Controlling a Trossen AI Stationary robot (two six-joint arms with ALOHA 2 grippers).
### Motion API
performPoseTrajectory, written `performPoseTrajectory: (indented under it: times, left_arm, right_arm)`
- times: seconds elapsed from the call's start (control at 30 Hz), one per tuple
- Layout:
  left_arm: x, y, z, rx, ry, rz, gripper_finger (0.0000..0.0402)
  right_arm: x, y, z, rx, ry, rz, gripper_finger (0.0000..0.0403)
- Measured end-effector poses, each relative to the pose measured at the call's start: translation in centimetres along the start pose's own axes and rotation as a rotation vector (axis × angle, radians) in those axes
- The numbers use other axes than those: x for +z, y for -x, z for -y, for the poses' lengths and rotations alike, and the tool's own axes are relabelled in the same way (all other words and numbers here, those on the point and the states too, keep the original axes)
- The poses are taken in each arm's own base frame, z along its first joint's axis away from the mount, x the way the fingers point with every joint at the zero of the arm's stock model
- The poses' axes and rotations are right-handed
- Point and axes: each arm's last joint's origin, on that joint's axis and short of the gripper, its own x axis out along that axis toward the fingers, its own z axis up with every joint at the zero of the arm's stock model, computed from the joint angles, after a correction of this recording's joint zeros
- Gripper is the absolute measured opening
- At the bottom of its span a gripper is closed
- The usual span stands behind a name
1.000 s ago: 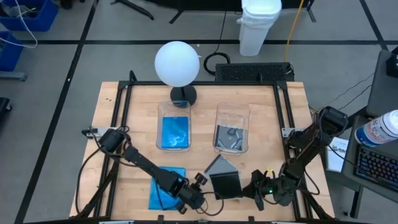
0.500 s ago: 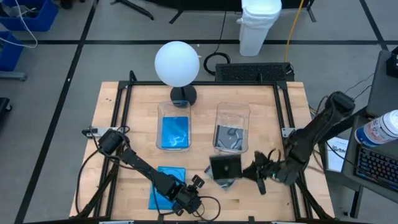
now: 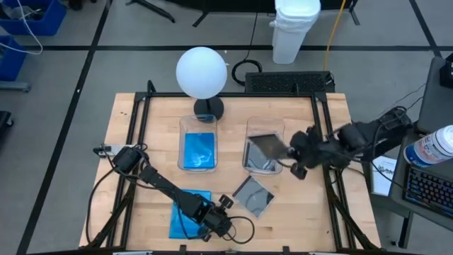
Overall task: Pick & place jewel cases by type
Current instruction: Put the black CD case into the right transparent bin
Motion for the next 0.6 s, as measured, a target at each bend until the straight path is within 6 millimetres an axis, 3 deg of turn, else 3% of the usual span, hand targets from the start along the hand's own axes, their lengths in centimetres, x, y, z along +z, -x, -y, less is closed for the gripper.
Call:
performPoseTrajectory:
  times: [0.13, 0.3, 0.6]
  left_arm:
    - [-0.3, 0.0, -0.3, -0.031, 0.003, -0.021, 0.0037]
    - [-0.6, -0.1, -1.1, -0.021, 0.031, -0.038, 0.0037]
    - [-1.0, -0.2, -1.6, -0.019, 0.065, -0.071, 0.0037]
  right_arm:
    - [2.1, -0.5, 0.8, -0.07, 0.052, -0.192, 0.0025]
    - [4.5, -2.3, 2.2, 0.023, 0.098, -0.332, 0.0027]
    - [6.5, -5.8, 5.6, 0.069, 0.166, -0.545, 0.0027]
